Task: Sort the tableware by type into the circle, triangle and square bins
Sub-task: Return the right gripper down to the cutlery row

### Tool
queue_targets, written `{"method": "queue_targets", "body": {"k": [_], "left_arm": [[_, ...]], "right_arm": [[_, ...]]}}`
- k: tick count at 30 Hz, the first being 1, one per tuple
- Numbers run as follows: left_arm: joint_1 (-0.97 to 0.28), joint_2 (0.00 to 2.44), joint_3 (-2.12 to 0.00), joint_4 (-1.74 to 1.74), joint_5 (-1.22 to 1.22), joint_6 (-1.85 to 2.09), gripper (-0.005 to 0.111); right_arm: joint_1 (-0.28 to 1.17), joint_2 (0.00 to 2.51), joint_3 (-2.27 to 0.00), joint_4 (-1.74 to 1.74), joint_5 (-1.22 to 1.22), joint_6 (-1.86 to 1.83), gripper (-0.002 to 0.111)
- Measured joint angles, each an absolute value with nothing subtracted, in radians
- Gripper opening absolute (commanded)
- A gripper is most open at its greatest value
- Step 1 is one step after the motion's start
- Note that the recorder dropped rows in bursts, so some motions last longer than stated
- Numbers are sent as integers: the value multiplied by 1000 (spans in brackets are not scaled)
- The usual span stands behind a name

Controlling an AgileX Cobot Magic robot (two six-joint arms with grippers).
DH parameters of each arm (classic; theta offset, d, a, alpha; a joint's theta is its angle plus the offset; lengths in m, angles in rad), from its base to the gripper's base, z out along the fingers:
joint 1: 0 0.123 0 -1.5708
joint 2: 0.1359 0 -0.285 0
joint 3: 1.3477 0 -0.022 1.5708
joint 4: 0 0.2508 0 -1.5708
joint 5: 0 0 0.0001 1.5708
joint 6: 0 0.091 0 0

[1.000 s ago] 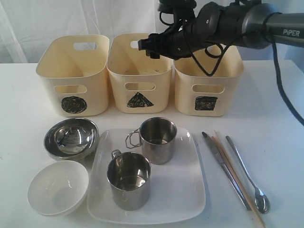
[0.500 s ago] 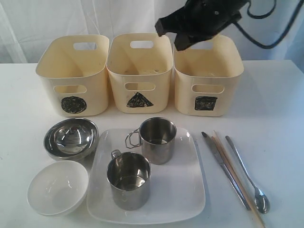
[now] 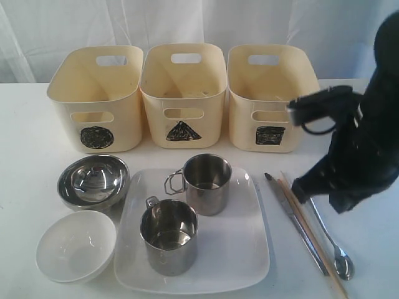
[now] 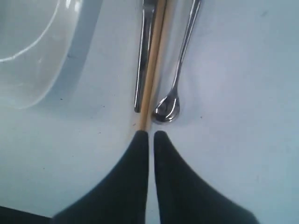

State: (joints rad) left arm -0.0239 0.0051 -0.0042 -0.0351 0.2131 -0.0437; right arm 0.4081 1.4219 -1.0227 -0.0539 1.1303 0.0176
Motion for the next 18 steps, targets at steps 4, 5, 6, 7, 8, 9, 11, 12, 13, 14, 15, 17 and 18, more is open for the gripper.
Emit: {"method": "queue_targets", "body": {"k": [4, 5, 6, 7, 8, 9, 11, 12, 13, 14, 15, 17, 18], "left_arm": [[-24, 5, -4, -35, 213, -44, 0], [-24, 5, -4, -35, 213, -44, 0], [-24, 5, -4, -35, 213, -44, 0], [-24, 5, -4, -35, 213, -44, 0], [-24, 5, -4, -35, 213, -44, 0], [-24, 5, -4, -35, 213, -44, 0], [-24, 5, -4, -35, 213, -44, 0], [-24, 5, -4, -35, 213, -44, 0], [-24, 5, -4, -35, 213, -44, 0], [-24, 5, -4, -35, 213, -44, 0], [-24, 5, -4, -35, 213, -44, 0], [-24, 5, -4, -35, 213, -44, 0], [-24, 5, -4, -35, 213, -44, 0]], "right_arm": [[408, 1426, -923, -57, 1020, 11, 43], [408, 1429, -908, -64, 995, 11, 49], [408, 1431, -896, -72, 973, 11, 50], [408, 1432, -890, -77, 958, 11, 50], [408, 1436, -882, -84, 941, 11, 50], [406, 1443, -878, -87, 930, 11, 50], [392, 1462, -875, -88, 915, 11, 50], [381, 1475, -875, -90, 908, 11, 50], [371, 1486, -875, -90, 902, 11, 50], [358, 1501, -875, -90, 898, 11, 50], [344, 1516, -875, -90, 898, 11, 50], [320, 1544, -875, -91, 896, 16, 50], [308, 1560, -875, -91, 894, 22, 50]]}}
